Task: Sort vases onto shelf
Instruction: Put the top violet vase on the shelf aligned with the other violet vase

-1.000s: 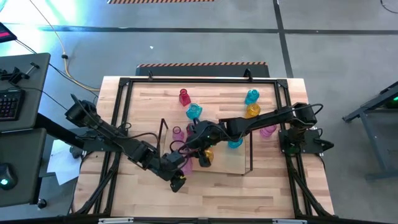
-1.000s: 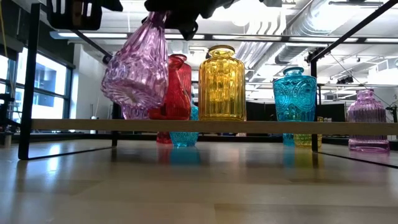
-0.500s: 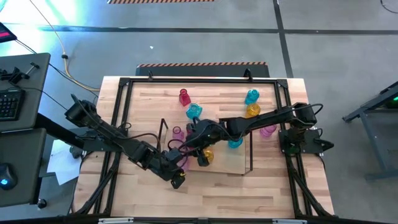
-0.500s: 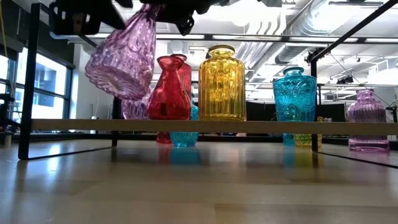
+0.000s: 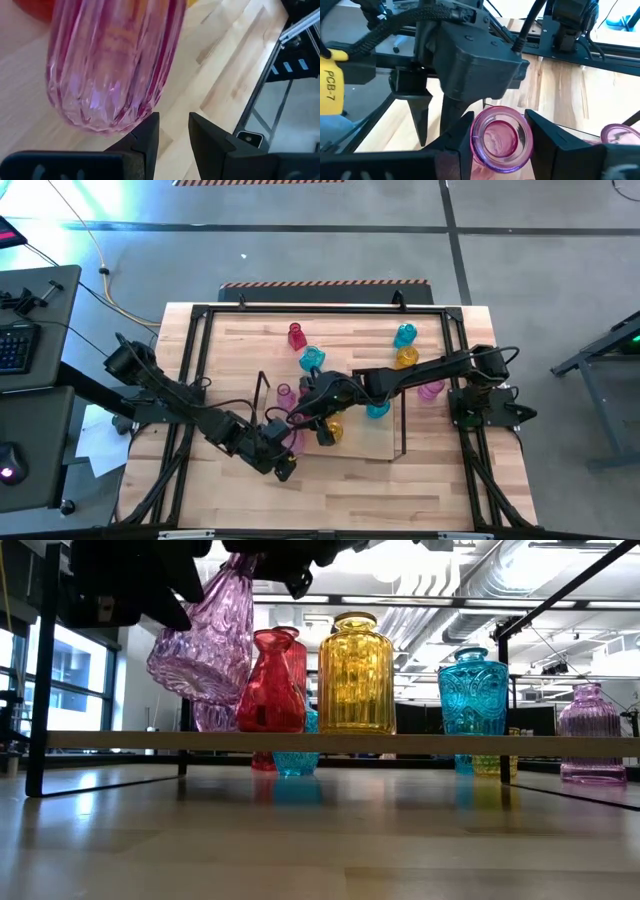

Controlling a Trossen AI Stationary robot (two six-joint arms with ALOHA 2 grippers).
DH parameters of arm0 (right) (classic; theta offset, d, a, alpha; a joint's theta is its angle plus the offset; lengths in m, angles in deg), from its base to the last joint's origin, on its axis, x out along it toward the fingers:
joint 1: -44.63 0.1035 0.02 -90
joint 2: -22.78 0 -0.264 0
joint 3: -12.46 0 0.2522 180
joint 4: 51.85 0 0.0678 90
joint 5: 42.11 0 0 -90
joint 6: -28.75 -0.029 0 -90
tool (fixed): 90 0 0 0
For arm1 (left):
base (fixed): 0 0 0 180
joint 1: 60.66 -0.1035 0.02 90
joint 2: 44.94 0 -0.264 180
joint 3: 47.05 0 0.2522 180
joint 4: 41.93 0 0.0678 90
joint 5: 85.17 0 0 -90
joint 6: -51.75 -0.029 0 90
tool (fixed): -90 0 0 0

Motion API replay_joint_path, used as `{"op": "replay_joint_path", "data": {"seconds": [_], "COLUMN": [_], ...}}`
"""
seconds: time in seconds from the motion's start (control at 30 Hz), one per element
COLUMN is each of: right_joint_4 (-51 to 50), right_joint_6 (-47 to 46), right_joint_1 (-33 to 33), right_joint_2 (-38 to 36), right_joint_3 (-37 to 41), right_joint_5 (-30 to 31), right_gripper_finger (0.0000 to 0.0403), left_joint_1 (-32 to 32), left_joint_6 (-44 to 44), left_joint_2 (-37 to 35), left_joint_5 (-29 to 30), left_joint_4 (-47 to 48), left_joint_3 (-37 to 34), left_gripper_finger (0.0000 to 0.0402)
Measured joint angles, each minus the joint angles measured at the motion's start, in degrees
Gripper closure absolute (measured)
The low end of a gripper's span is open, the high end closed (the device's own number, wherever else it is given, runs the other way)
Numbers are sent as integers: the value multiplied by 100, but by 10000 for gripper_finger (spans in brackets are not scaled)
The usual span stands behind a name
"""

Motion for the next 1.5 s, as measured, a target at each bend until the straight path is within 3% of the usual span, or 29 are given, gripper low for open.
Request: {"op": "replay_joint_path", "data": {"seconds": [0.27, 0.77, 1.5], "right_joint_4": [58, 58, 282], "right_joint_6": [21, 176, 154], "right_joint_1": [20, 22, 31], "right_joint_2": [96, 127, 127], "right_joint_3": [0, 0, 0], "right_joint_5": [-109, -118, -567], "right_gripper_finger": [284, 256, 256], "left_joint_1": [25, 9, 7], "left_joint_6": [379, 527, 525], "left_joint_2": [7, 7, -21], "left_joint_5": [-5, 15, -173], "left_joint_4": [-342, -365, -413], "left_joint_3": [-392, -398, -391], "left_gripper_finger": [303, 303, 303]}}
